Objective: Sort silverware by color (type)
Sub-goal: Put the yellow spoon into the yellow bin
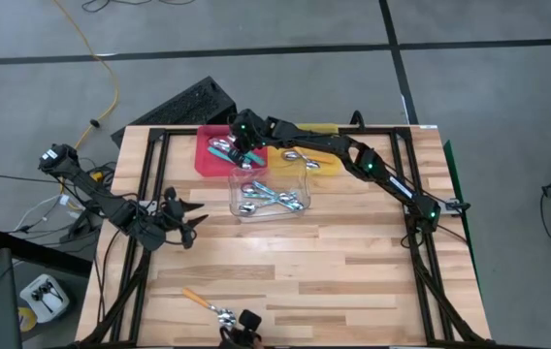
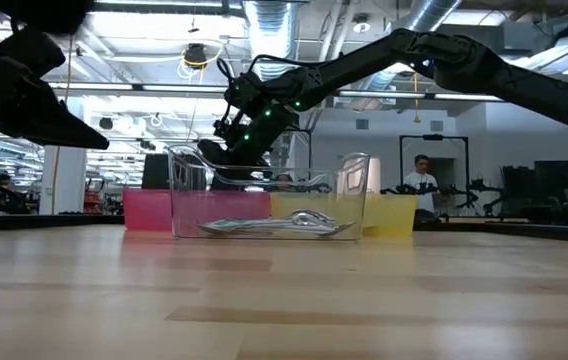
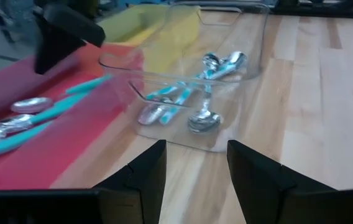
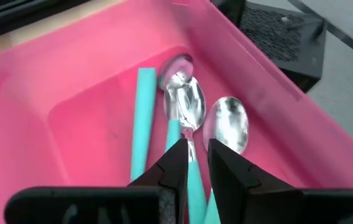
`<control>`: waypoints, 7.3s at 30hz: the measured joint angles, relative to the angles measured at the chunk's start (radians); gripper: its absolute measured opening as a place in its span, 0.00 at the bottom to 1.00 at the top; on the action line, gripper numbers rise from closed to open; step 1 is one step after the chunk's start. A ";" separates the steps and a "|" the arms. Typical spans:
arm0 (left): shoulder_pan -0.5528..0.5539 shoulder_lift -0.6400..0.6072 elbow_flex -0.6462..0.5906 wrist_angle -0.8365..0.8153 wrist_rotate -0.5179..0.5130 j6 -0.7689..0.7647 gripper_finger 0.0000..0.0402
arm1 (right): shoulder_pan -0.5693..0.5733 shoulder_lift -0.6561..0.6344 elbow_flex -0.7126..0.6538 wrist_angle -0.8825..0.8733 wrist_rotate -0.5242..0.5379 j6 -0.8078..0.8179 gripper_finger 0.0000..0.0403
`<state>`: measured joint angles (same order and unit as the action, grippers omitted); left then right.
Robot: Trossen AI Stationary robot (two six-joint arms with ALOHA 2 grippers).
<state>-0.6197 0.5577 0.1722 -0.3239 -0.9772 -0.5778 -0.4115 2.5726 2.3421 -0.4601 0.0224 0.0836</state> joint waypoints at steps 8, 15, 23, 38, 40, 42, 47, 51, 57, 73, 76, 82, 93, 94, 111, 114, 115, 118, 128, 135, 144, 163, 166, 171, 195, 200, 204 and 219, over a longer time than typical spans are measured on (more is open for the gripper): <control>0.000 -0.002 0.000 0.174 0.252 0.062 0.39 | -0.011 -0.158 0.009 -0.052 -0.176 -0.039 0.22; -0.004 -0.001 0.022 0.374 0.617 0.174 0.39 | 0.004 -0.370 0.008 -0.386 -0.337 -0.108 0.22; -0.062 0.087 0.164 0.365 0.703 0.147 0.39 | 0.083 -0.552 0.009 -0.625 -0.337 -0.114 0.22; -0.183 0.497 0.475 -0.140 0.684 0.139 0.39 | 0.270 -0.623 0.008 -0.914 -0.336 -0.144 0.22; -0.187 0.535 0.475 -0.137 0.683 0.144 0.39 | 0.289 -0.623 0.008 -0.936 -0.333 -0.144 0.22; -0.188 0.571 0.475 -0.137 0.683 0.147 0.39 | 0.307 -0.623 0.008 -0.928 -0.331 -0.145 0.22; -0.188 0.642 0.475 -0.128 0.677 0.166 0.39 | 0.338 -0.623 0.008 -0.905 -0.330 -0.147 0.22; -0.189 0.695 0.475 -0.093 0.676 0.200 0.39 | 0.346 -0.622 0.008 -0.906 -0.329 -0.149 0.22; -0.189 0.743 0.475 -0.041 0.675 0.238 0.39 | 0.345 -0.622 0.008 -0.905 -0.325 -0.161 0.22; -0.207 0.744 0.422 0.072 0.691 0.183 0.39 | 0.345 -0.622 0.008 -0.895 -0.245 -0.163 0.22; -0.207 0.744 0.421 0.072 0.689 0.187 0.39 | 0.345 -0.622 0.008 -0.895 -0.245 -0.163 0.22; -0.207 0.744 0.421 0.070 0.690 0.206 0.39 | 0.346 -0.621 0.008 -0.894 -0.245 -0.163 0.22; -0.207 0.744 0.421 0.073 0.685 0.235 0.39 | 0.351 -0.621 0.008 -0.934 -0.246 -0.269 0.22; -0.207 0.744 0.421 0.073 0.685 0.233 0.39 | 0.351 -0.621 0.008 -0.953 -0.246 -0.284 0.22; -0.184 0.744 0.420 0.061 0.675 0.237 0.39 | 0.330 -0.849 -0.031 -1.097 -0.237 -0.278 0.22; -0.184 0.744 0.420 0.061 0.675 0.237 0.39 | 0.329 -0.941 -0.108 -1.051 -0.234 -0.254 0.22; -0.183 0.744 0.420 0.061 0.675 0.236 0.39 | 0.330 -0.972 -0.144 -1.032 -0.234 -0.245 0.22; -0.183 0.744 0.420 0.061 0.675 0.227 0.39 | 0.332 -1.074 -0.281 -0.959 -0.234 -0.215 0.22; -0.184 0.744 0.420 0.079 0.674 0.217 0.39 | 0.332 -1.363 -0.821 -0.587 -0.231 -0.129 0.22; -0.183 0.744 0.420 0.084 0.666 0.218 0.39 | 0.332 -1.487 -1.059 -0.380 -0.227 -0.133 0.22; -0.184 0.744 0.420 0.091 0.682 0.176 0.39 | 0.355 -1.606 -1.236 -0.170 -0.227 -0.117 0.22; -0.193 0.744 0.420 0.091 0.749 0.184 0.60 | 0.373 -1.596 -1.337 -0.117 -0.230 -0.033 0.22; -0.200 0.744 0.420 0.091 0.740 0.226 0.60 | 0.372 -1.598 -1.337 -0.114 -0.230 -0.031 0.22; -0.216 0.744 0.420 0.091 0.718 0.255 0.61 | 0.372 -1.598 -1.337 -0.115 -0.230 -0.027 0.22; -0.312 0.840 0.420 0.241 0.632 0.192 0.61 | 0.372 -1.524 -1.336 -0.114 -0.230 -0.003 0.22; -0.314 0.872 0.420 0.291 0.616 0.192 0.61 | 0.372 -1.526 -1.336 -0.115 -0.230 -0.003 0.22; -0.314 0.899 0.420 0.335 0.600 0.192 0.61 | 0.372 -1.526 -1.336 -0.119 -0.230 -0.003 0.22; -0.319 0.917 0.420 0.358 0.603 0.173 0.61 | 0.372 -1.526 -1.336 -0.138 -0.229 0.003 0.22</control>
<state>-0.9390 1.4750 0.5926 0.0338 -0.3740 -0.4049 -0.0395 1.0466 1.0061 -0.5983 -0.2065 0.0868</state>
